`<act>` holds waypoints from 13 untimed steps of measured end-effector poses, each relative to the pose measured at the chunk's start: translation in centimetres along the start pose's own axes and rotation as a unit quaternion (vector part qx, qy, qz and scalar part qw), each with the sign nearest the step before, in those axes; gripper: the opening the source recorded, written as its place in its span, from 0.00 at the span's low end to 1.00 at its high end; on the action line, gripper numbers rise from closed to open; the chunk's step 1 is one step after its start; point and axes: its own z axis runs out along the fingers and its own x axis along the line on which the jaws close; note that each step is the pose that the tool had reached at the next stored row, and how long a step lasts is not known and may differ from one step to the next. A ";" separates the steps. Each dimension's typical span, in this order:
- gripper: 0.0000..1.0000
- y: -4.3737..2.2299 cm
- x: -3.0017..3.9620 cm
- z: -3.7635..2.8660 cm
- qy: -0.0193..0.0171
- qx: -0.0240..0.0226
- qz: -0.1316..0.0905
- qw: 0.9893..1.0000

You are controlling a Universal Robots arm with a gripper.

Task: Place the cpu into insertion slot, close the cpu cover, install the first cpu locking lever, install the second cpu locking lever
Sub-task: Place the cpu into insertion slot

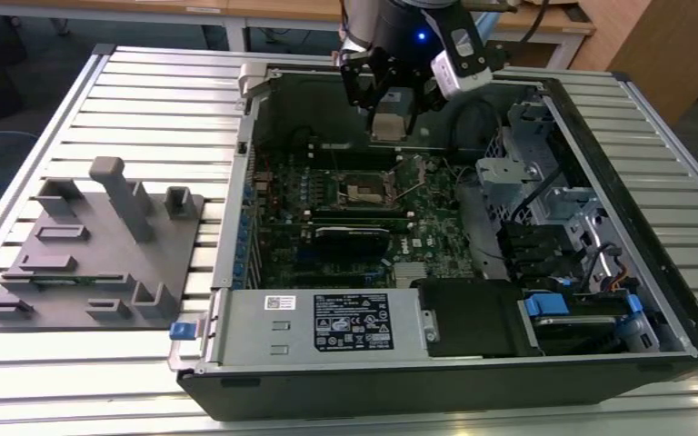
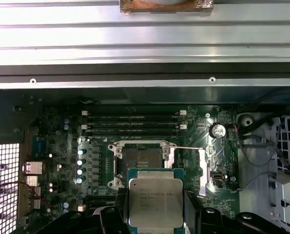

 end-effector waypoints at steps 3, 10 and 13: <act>0.54 -0.03 -0.01 0.30 0.000 0.000 0.000 1.000; 0.54 -0.04 -0.01 0.46 0.000 0.000 0.000 1.000; 0.54 -0.04 -0.01 0.52 0.000 0.000 0.000 1.000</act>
